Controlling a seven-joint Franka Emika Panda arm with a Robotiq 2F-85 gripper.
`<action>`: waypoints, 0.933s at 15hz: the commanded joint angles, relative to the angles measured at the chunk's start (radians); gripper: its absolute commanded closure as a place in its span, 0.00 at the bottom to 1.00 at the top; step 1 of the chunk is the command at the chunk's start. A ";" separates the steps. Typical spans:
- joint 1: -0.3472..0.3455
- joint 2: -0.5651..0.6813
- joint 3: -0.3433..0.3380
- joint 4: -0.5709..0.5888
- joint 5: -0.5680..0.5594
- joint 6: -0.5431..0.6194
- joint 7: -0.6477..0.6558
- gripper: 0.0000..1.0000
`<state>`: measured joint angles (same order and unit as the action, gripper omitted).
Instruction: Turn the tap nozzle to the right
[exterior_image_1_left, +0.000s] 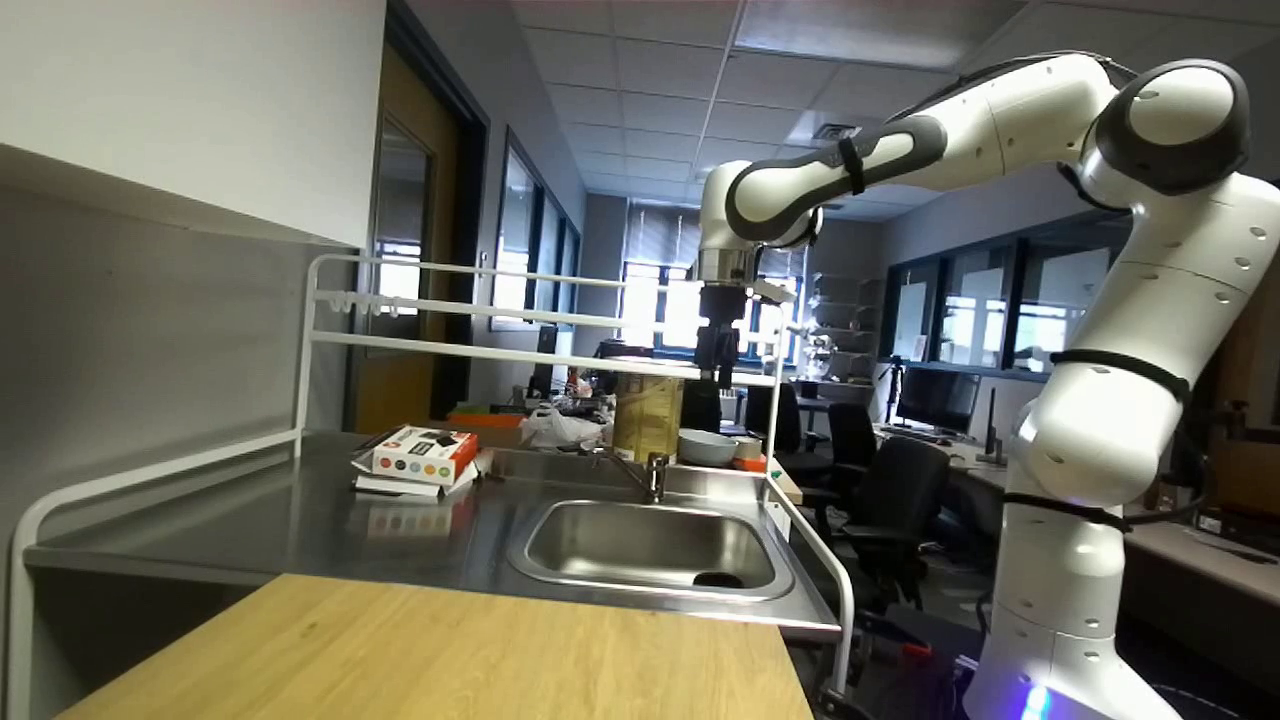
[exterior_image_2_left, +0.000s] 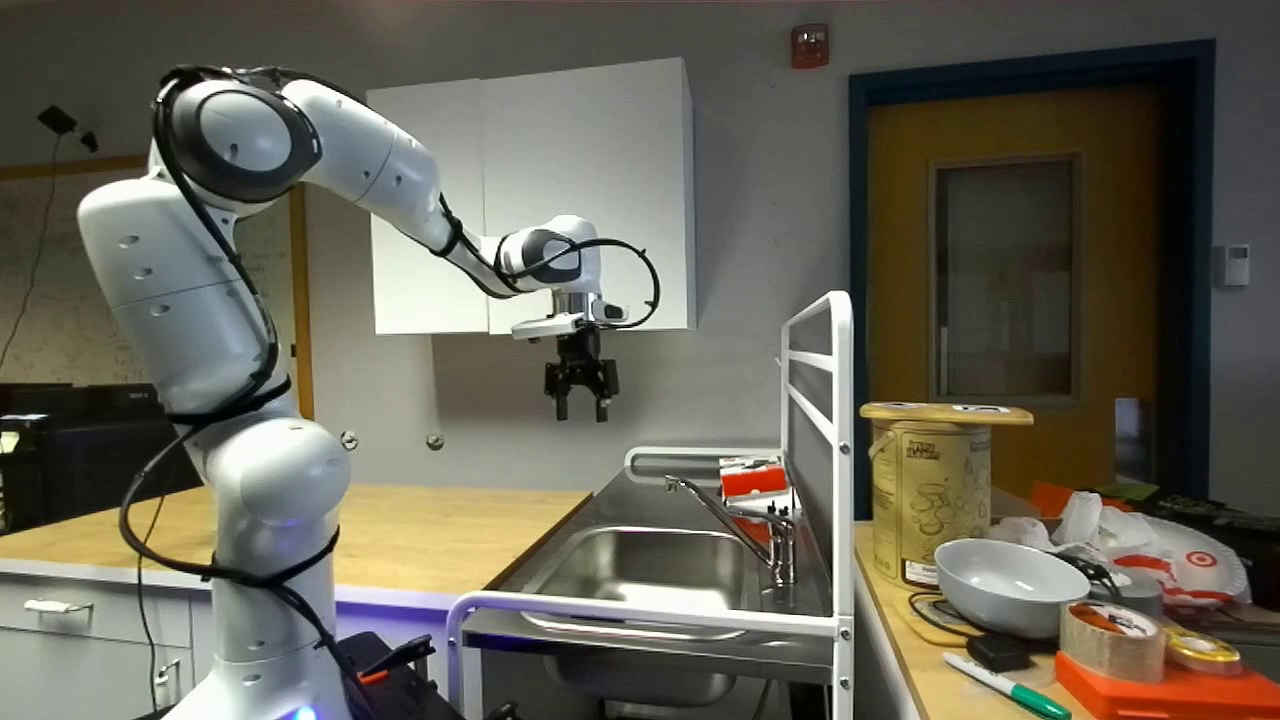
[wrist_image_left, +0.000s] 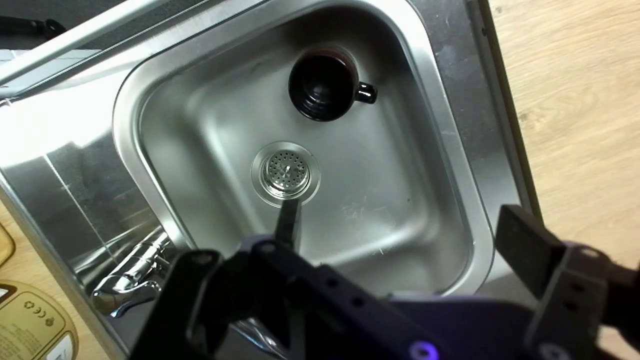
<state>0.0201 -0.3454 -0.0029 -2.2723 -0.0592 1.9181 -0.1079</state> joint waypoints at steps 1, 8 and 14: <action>0.000 0.000 0.000 0.002 0.000 -0.003 0.000 0.00; -0.012 0.155 0.005 0.159 0.016 -0.023 0.090 0.00; -0.015 0.432 0.006 0.425 0.044 -0.014 0.381 0.00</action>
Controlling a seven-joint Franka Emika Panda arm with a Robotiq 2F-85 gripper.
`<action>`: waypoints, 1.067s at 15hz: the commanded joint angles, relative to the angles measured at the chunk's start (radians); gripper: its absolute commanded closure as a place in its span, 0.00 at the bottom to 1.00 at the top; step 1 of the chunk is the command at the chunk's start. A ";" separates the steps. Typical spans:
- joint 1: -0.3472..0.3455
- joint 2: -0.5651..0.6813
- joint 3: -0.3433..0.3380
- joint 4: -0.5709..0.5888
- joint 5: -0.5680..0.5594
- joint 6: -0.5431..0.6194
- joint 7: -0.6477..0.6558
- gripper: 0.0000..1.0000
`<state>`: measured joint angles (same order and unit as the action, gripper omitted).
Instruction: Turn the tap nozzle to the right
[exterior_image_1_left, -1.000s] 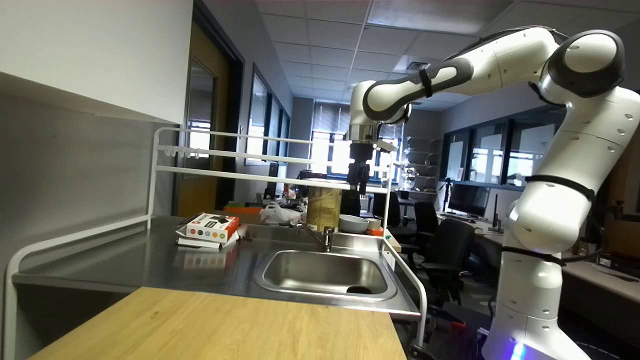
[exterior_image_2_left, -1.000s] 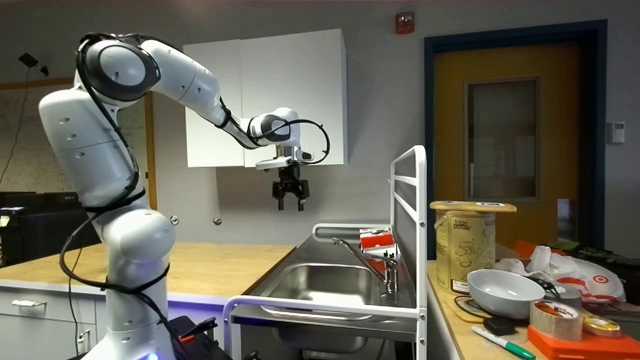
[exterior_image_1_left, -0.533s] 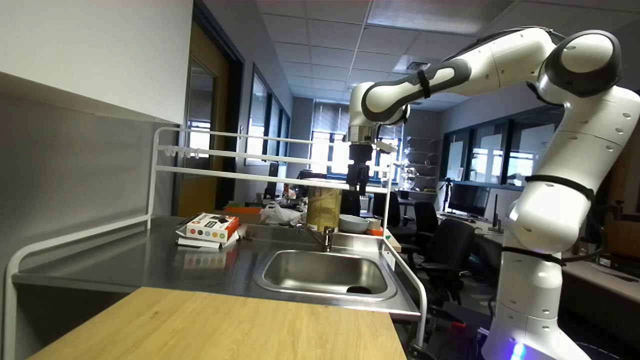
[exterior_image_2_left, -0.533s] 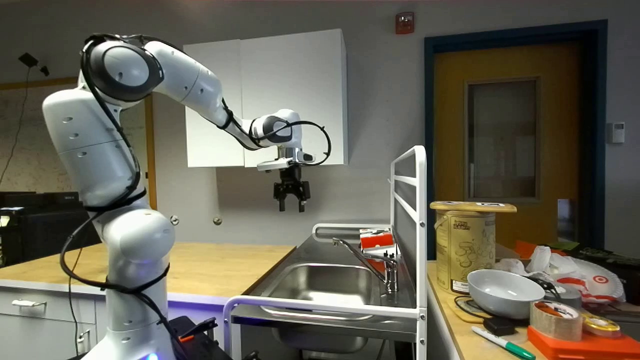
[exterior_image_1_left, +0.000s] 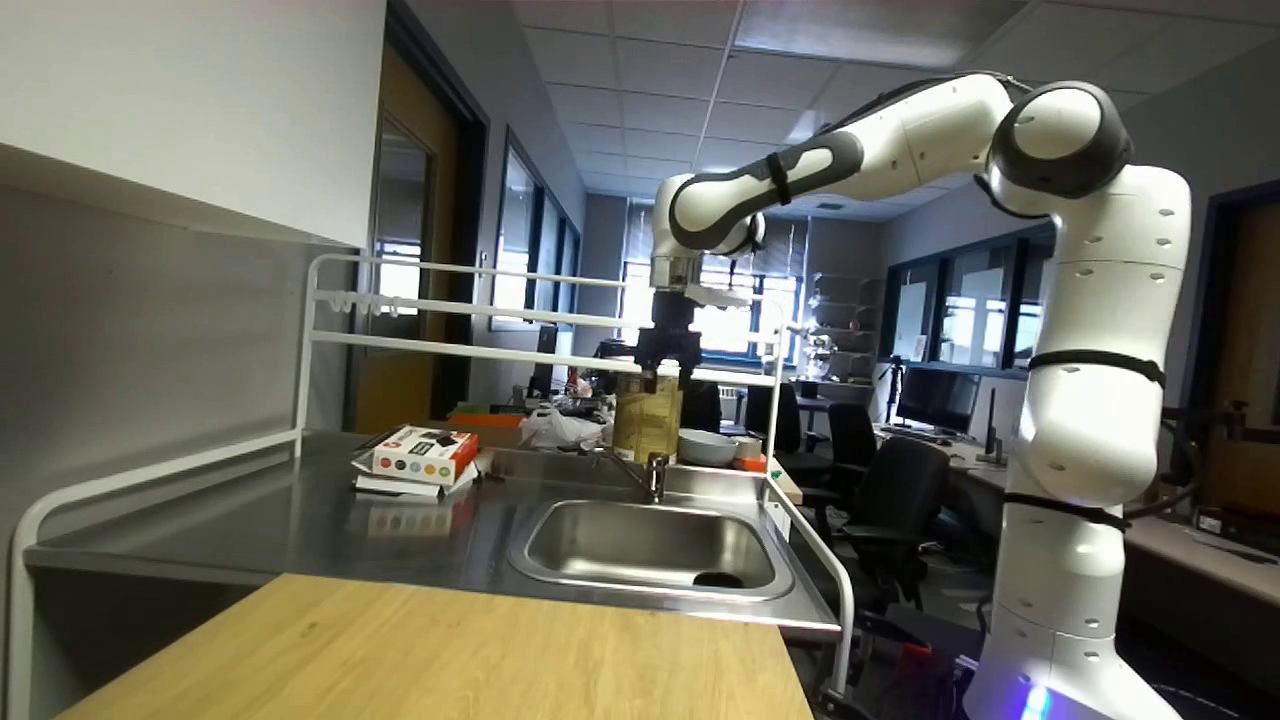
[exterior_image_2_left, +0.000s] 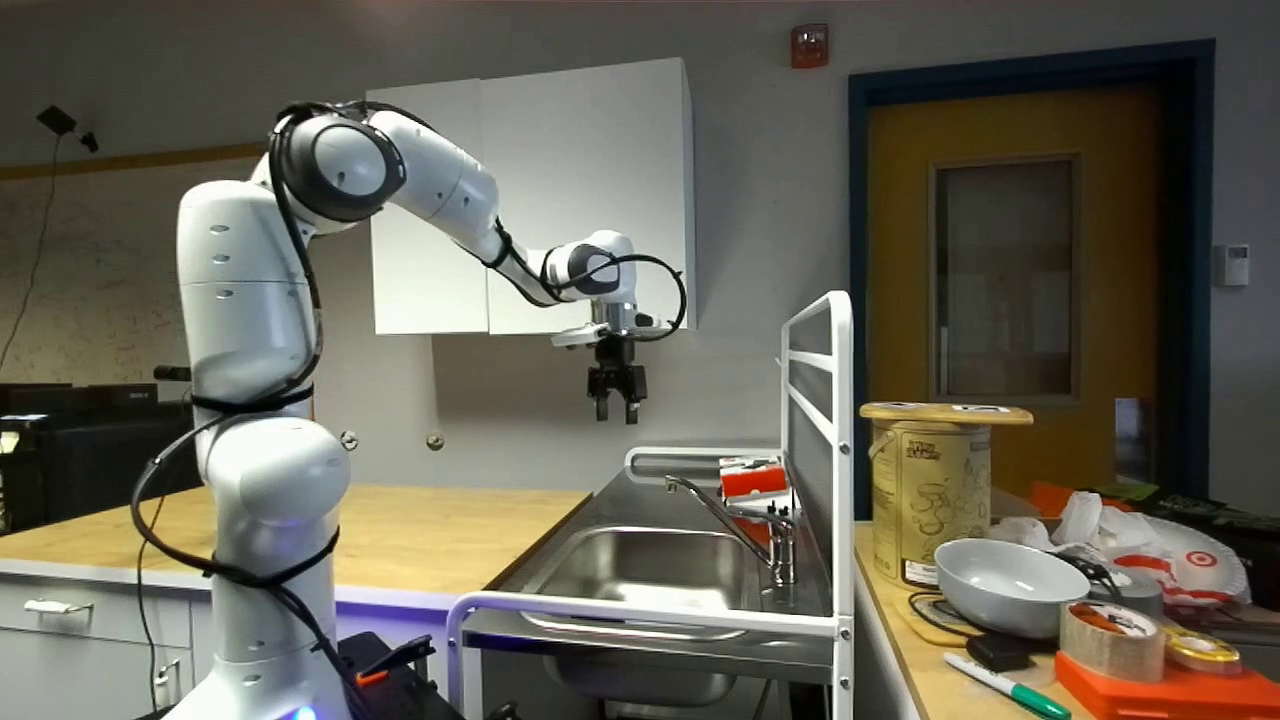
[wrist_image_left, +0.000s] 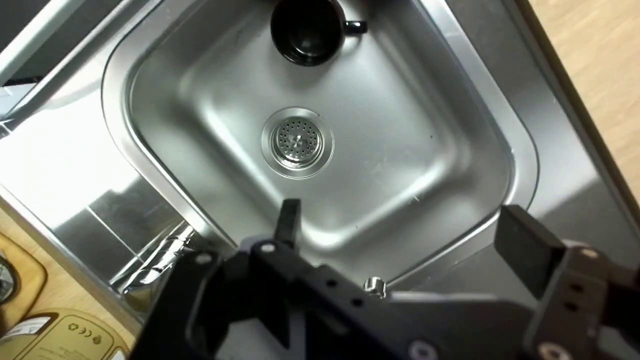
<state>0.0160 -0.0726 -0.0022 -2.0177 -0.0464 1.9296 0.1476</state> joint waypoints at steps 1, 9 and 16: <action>-0.009 0.205 0.001 0.217 0.042 -0.031 0.173 0.00; 0.002 0.518 -0.065 0.563 0.072 -0.052 0.539 0.00; -0.027 0.717 -0.096 0.795 0.173 -0.157 0.813 0.00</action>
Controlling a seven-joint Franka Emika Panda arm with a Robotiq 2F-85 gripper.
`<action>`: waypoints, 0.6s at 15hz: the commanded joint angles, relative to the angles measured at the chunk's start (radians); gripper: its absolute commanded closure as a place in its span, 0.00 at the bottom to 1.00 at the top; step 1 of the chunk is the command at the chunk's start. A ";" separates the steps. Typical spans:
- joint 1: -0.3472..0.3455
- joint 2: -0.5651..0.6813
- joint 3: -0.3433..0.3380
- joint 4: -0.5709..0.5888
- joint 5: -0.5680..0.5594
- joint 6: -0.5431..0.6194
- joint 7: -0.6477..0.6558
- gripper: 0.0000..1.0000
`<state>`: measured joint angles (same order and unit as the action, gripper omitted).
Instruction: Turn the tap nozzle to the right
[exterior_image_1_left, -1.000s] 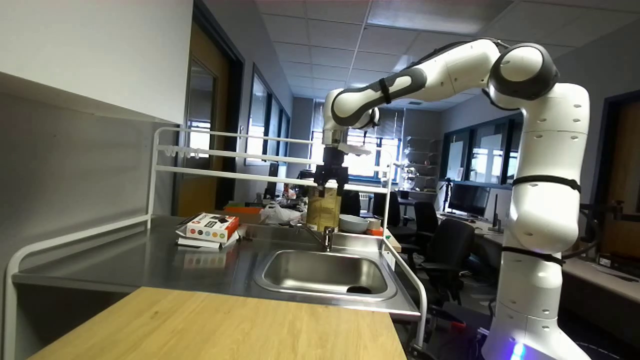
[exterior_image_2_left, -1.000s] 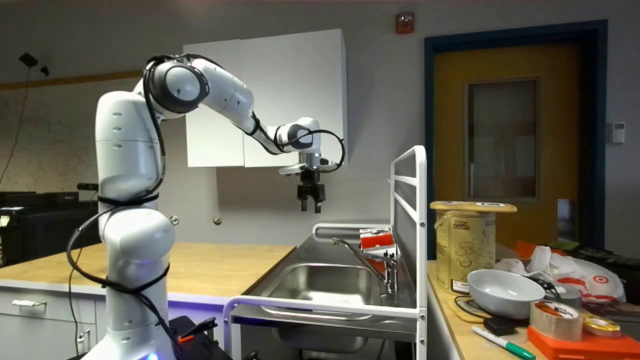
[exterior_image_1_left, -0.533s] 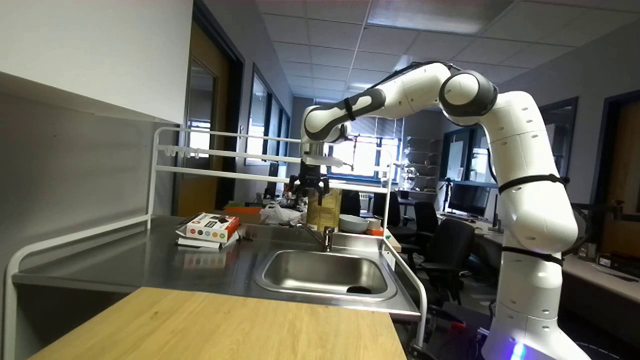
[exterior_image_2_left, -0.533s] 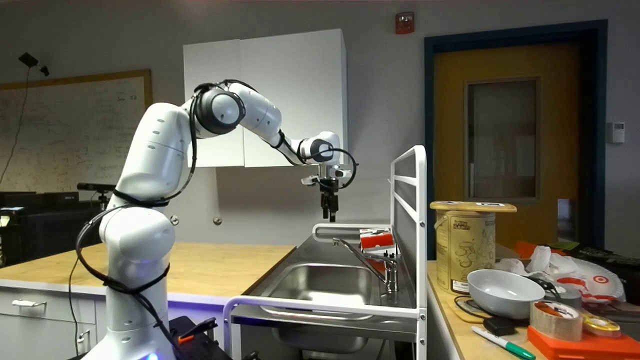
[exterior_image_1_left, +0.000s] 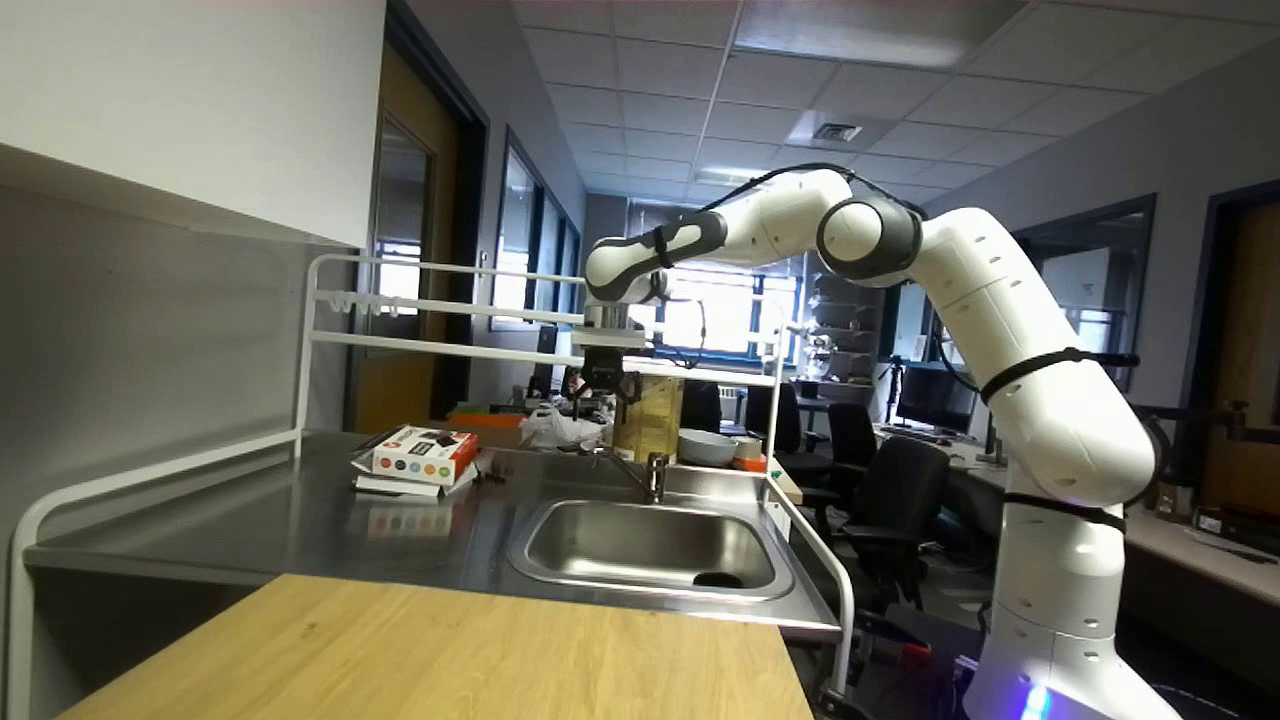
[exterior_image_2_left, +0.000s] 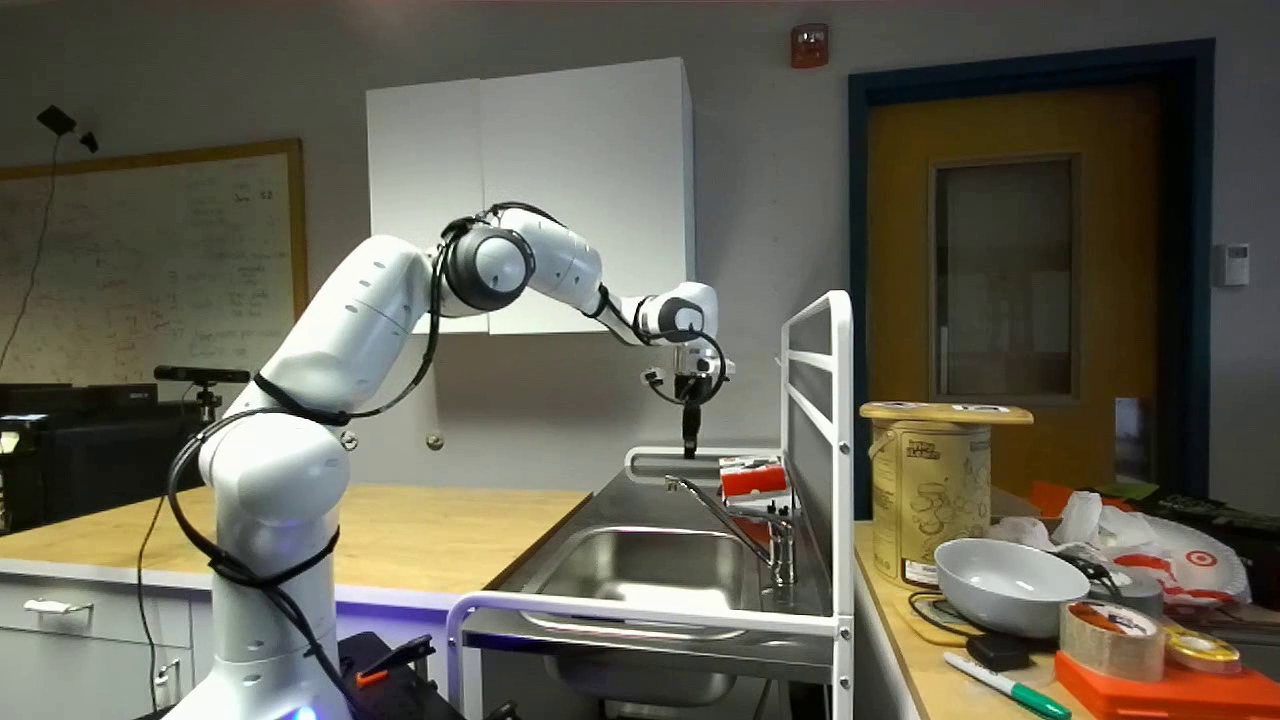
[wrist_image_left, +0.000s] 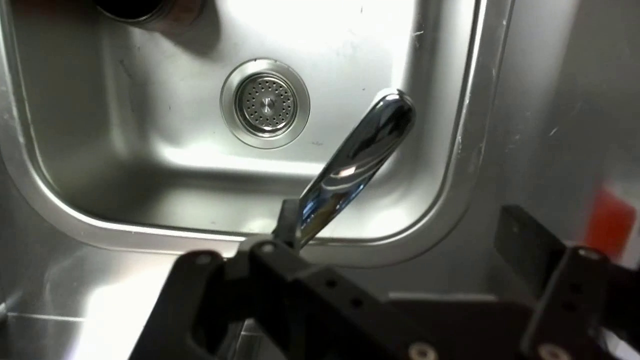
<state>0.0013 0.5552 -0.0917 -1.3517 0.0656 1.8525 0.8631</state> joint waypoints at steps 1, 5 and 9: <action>-0.017 0.108 -0.007 0.145 0.078 -0.098 0.133 0.00; -0.037 0.161 -0.009 0.171 0.138 -0.149 0.278 0.00; -0.059 0.186 -0.007 0.164 0.176 -0.173 0.390 0.00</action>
<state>-0.0414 0.7098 -0.0975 -1.2355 0.1972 1.7258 1.1738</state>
